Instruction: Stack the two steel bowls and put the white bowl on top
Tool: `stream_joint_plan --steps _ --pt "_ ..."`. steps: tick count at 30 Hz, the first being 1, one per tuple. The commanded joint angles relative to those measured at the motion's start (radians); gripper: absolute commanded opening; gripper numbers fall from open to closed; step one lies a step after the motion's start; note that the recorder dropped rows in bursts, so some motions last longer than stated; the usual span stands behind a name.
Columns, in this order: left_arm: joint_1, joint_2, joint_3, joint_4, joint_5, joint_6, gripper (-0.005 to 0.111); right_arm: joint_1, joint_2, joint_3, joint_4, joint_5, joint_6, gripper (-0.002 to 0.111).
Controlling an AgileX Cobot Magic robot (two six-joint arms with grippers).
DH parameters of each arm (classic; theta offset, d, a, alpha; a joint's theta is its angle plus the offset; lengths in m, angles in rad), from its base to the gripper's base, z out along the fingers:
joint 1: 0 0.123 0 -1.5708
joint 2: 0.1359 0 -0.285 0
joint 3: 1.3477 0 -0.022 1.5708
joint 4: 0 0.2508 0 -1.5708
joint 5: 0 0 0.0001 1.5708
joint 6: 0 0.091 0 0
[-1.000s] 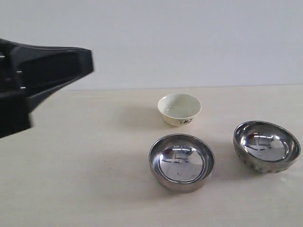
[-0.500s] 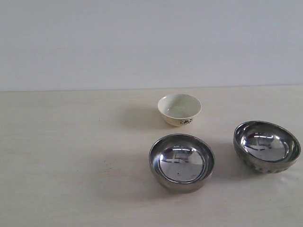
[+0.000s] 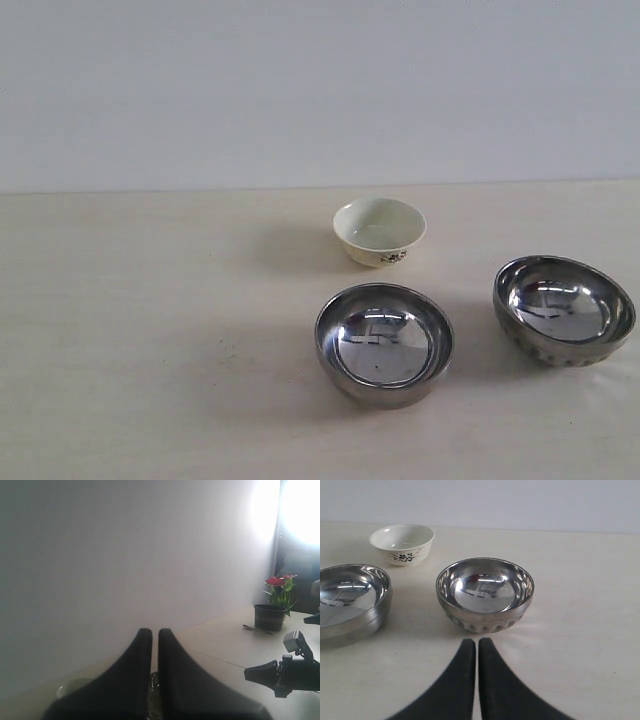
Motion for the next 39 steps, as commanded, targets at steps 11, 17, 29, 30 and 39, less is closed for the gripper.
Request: stream_joint_plan --steps 11,17,29,30,39 --pt "-0.004 -0.002 -0.008 0.004 0.019 0.002 0.004 -0.001 -0.005 -0.001 0.0 -0.009 -0.002 0.0" --pt "-0.004 -0.002 -0.008 0.004 0.019 0.002 0.004 -0.001 -0.005 -0.001 0.0 -0.009 -0.002 0.0" --pt "0.197 -0.002 -0.008 0.004 0.025 0.002 0.004 -0.001 -0.005 -0.001 0.0 -0.009 -0.002 0.0" --pt "0.231 -0.002 -0.008 0.004 0.025 0.002 0.004 -0.001 -0.005 -0.001 0.0 -0.009 -0.002 0.0" --pt "0.667 -0.002 -0.008 0.004 0.025 0.002 0.004 -0.001 -0.005 -0.001 0.0 -0.009 -0.002 0.0"
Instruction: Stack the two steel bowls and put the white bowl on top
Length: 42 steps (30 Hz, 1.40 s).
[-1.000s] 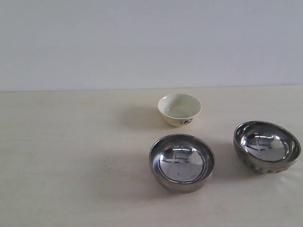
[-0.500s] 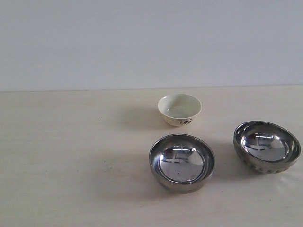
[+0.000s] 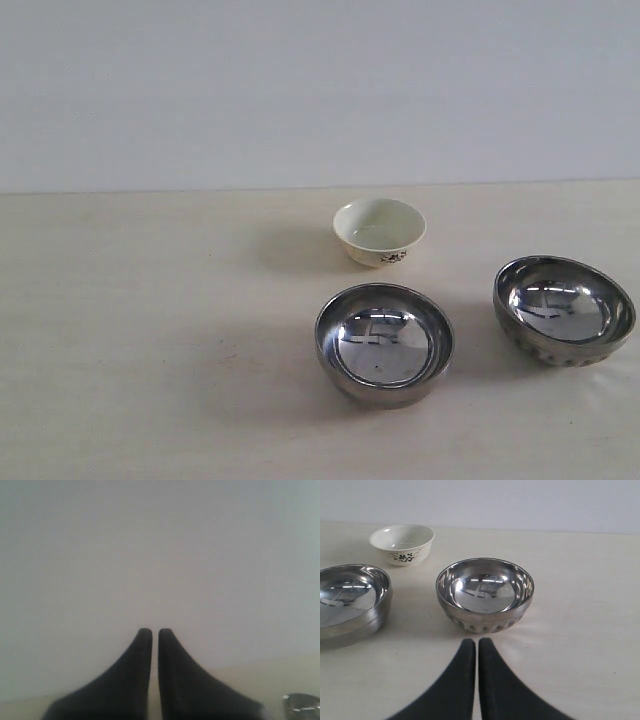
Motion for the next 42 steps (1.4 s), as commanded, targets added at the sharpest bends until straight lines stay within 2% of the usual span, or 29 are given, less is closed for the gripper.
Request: stream_joint_plan --steps 1,2,3,7,27,32,36,42 --pt "0.188 -0.002 -0.008 0.004 0.007 0.001 0.004 -0.001 -0.005 -0.001 0.0 -0.009 -0.002 0.0" --pt "0.248 -0.002 -0.008 0.004 0.007 0.001 0.004 -0.001 -0.005 -0.001 0.0 -0.009 -0.002 0.0" --pt "0.271 -0.002 -0.008 0.004 0.007 0.001 0.004 -0.001 -0.005 -0.001 0.0 -0.009 -0.002 0.0" --pt "0.322 -0.002 -0.008 0.004 0.007 0.001 0.004 -0.001 -0.005 -0.001 0.0 -0.009 -0.002 0.0" --pt "0.325 -0.002 0.008 0.004 -0.002 0.001 0.004 -0.001 -0.005 -0.001 0.0 -0.009 -0.002 0.0" --pt "0.325 -0.002 0.098 0.004 -0.324 0.001 0.004 -0.001 -0.005 -0.001 0.0 -0.009 -0.002 0.0" --pt "0.325 -0.002 0.13 0.004 -0.337 0.004 0.004 -0.001 -0.005 -0.001 0.0 -0.009 -0.002 0.0" --pt "0.325 -0.002 0.25 0.002 -0.525 0.004 0.004 -0.001 -0.005 -0.001 0.0 -0.009 -0.002 0.0"
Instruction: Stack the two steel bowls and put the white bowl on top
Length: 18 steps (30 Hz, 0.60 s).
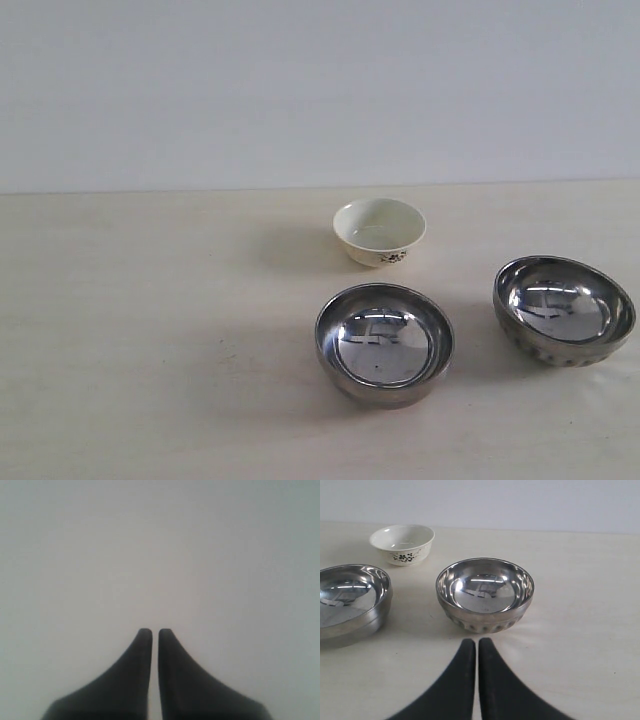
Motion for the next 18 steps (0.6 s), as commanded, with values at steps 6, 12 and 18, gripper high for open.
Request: stream_joint_plan --steps 6,12,18 --pt "0.003 -0.002 0.201 0.002 -0.13 0.004 0.004 -0.001 -0.005 -0.001 0.0 -0.009 -0.002 0.0" --pt "0.003 -0.002 0.311 0.002 -0.14 0.004 0.004 -0.001 -0.005 -0.001 0.0 -0.009 -0.002 0.0" --pt "0.003 -0.002 0.311 0.002 -0.059 0.004 0.004 -0.001 -0.005 -0.001 0.0 -0.009 -0.002 0.0"
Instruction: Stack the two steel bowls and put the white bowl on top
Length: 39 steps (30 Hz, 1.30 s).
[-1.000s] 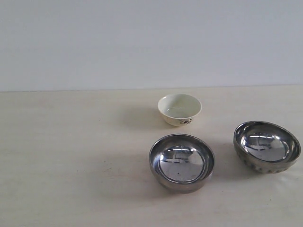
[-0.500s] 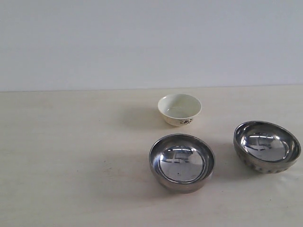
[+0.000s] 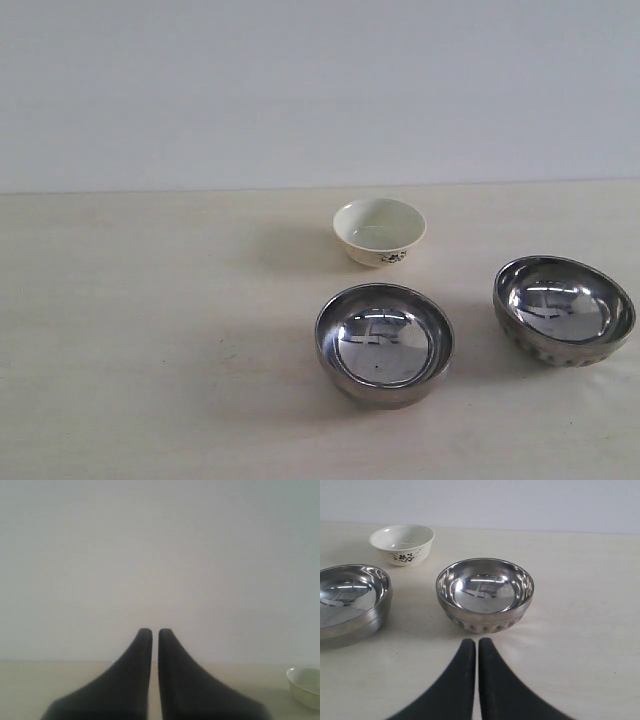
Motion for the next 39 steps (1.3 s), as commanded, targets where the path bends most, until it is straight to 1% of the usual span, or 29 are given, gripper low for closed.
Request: stream_joint_plan --steps 1,6,13,39 --pt "0.003 -0.002 0.004 0.002 0.031 0.003 0.004 -0.001 -0.005 -0.001 0.0 -0.009 -0.002 0.0" --pt "0.002 -0.002 0.004 0.002 0.283 0.003 0.004 -0.001 -0.005 -0.001 0.0 -0.009 -0.002 0.0" --pt "0.002 -0.002 0.004 0.002 0.385 0.003 0.004 -0.001 -0.005 -0.001 0.0 -0.009 -0.002 0.0" --pt "0.002 -0.002 0.004 0.002 0.386 0.004 0.004 -0.001 -0.005 -0.001 0.0 -0.009 -0.002 0.0"
